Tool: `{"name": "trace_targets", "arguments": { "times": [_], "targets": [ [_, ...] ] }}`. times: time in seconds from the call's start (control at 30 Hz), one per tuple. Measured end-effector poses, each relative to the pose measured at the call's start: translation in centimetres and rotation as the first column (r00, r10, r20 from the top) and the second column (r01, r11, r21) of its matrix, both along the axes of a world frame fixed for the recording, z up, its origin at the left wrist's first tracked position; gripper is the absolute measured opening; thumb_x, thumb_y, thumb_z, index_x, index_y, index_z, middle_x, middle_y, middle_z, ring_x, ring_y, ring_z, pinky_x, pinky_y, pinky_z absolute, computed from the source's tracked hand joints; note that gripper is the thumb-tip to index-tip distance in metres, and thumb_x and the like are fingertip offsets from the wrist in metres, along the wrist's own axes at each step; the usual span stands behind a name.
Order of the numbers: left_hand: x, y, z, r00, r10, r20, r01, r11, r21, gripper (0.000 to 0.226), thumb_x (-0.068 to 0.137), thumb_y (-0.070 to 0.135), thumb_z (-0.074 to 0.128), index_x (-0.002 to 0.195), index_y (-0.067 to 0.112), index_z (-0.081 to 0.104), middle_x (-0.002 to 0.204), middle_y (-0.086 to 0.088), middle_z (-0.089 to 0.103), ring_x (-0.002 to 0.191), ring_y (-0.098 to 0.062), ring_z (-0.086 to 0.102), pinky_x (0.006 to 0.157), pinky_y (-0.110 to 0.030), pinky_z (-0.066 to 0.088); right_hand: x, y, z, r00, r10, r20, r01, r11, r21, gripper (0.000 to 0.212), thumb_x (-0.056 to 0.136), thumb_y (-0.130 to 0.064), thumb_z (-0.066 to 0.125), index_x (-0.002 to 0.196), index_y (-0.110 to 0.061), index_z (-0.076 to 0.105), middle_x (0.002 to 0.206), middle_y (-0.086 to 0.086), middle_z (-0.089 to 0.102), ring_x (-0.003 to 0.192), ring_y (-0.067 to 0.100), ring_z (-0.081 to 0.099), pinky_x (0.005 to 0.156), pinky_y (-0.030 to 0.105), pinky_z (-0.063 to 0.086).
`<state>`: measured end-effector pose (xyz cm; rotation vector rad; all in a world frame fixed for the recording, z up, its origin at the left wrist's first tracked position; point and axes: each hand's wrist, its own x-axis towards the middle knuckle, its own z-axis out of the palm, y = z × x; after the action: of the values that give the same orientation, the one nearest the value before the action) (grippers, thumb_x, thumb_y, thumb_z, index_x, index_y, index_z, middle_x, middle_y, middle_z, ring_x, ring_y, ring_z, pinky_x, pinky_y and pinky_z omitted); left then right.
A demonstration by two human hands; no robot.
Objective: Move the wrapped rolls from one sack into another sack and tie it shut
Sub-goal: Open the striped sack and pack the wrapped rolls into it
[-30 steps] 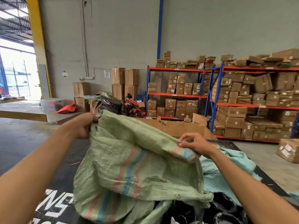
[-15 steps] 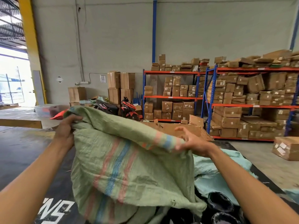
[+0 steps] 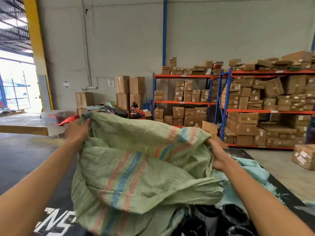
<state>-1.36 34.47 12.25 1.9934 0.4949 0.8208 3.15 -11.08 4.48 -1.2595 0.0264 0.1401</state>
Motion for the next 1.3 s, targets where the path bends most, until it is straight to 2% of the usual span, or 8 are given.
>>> {"name": "trace_targets", "arguments": {
  "times": [0.17,0.3,0.6,0.73,0.9,1.03,1.2,1.3],
  "targets": [
    [-0.2,3.2,1.4,0.982,-0.187,-0.034,0.142,0.843,-0.519,0.021,0.102,0.025,0.052,0.094,0.007,0.060,0.059,-0.013,0.068,0.042,-0.016,0.064,0.037,-0.028,0.053,1.5,-4.1,0.4,0.983,0.044,0.179,0.058,0.849,-0.525,0.042,0.085,-0.002,0.073,0.118,-0.009,0.048,0.118,0.027,0.061,0.103,0.038,0.065,0.081,0.047,0.056],
    [-2.6,3.4,1.6,0.907,-0.407,-0.107,0.237,0.704,-0.669,0.017,0.091,0.020,0.059,0.079,0.009,0.066,0.058,-0.012,0.069,0.046,-0.023,0.068,0.042,-0.043,0.057,2.2,-4.9,0.4,0.950,-0.162,0.266,0.278,0.823,-0.495,0.021,0.101,-0.018,0.055,0.110,-0.002,0.064,0.118,0.025,0.065,0.102,0.033,0.063,0.079,0.040,0.050],
    [-5.8,2.9,-0.3,0.660,-0.720,-0.215,0.583,0.671,-0.458,0.108,0.025,0.012,0.100,0.124,0.006,0.057,0.106,-0.022,0.072,0.086,-0.033,0.073,0.065,-0.038,0.062,6.6,-7.8,1.1,0.955,-0.163,-0.249,0.179,0.983,0.044,0.038,0.095,-0.039,0.060,0.110,-0.004,0.064,0.083,0.016,0.073,0.070,0.028,0.072,0.058,0.036,0.059],
    [-3.1,1.6,0.1,0.891,-0.454,-0.013,0.446,0.880,-0.163,0.043,0.088,0.009,0.071,0.121,0.034,0.058,0.115,-0.014,0.066,0.101,-0.034,0.066,0.074,-0.042,0.058,7.1,-8.3,0.9,0.997,0.081,-0.012,-0.082,0.963,-0.258,0.078,0.064,-0.023,0.092,0.131,-0.009,0.055,0.114,0.021,0.069,0.097,0.037,0.070,0.090,0.051,0.056],
    [0.1,-0.3,0.1,0.959,0.214,0.184,-0.268,0.897,0.352,0.022,0.088,0.011,0.054,0.106,0.002,0.061,0.112,-0.025,0.051,0.101,-0.044,0.052,0.087,-0.054,0.046,6.9,-4.7,1.7,0.856,0.478,0.198,0.021,0.349,-0.937,0.087,0.065,-0.009,0.086,0.131,-0.030,0.035,0.121,-0.002,0.045,0.107,0.017,0.055,0.079,0.026,0.056],
    [-0.7,-2.1,1.6,0.842,0.431,0.325,-0.532,0.762,0.369,0.028,0.085,0.006,0.060,0.113,0.011,0.060,0.101,-0.028,0.058,0.093,-0.048,0.057,0.077,-0.055,0.048,9.0,-5.9,-0.8,0.870,0.432,0.235,0.309,-0.109,-0.945,0.055,0.086,-0.027,0.065,0.134,-0.045,0.045,0.120,-0.003,0.044,0.111,0.020,0.048,0.095,0.039,0.050],
    [0.2,-3.3,1.9,0.947,0.282,0.152,-0.319,0.794,0.517,0.041,0.090,0.005,0.054,0.126,0.025,0.050,0.087,-0.027,0.064,0.082,-0.045,0.063,0.062,-0.043,0.040,9.8,-6.1,-1.3,0.990,-0.049,0.131,0.138,0.503,-0.853,0.036,0.104,-0.039,0.034,0.112,-0.018,0.061,0.091,0.009,0.066,0.079,0.028,0.063,0.075,0.037,0.051],
    [1.9,-4.0,3.2,0.981,0.174,-0.085,-0.166,0.981,0.097,0.023,0.092,-0.003,0.050,0.114,0.000,0.058,0.083,-0.024,0.057,0.064,-0.028,0.067,0.050,-0.033,0.045,8.8,-4.0,0.9,0.969,0.029,-0.247,-0.136,0.894,-0.427,0.049,0.107,-0.039,0.034,0.107,0.000,0.063,0.090,0.017,0.069,0.078,0.029,0.065,0.072,0.041,0.057]
  ]
}}
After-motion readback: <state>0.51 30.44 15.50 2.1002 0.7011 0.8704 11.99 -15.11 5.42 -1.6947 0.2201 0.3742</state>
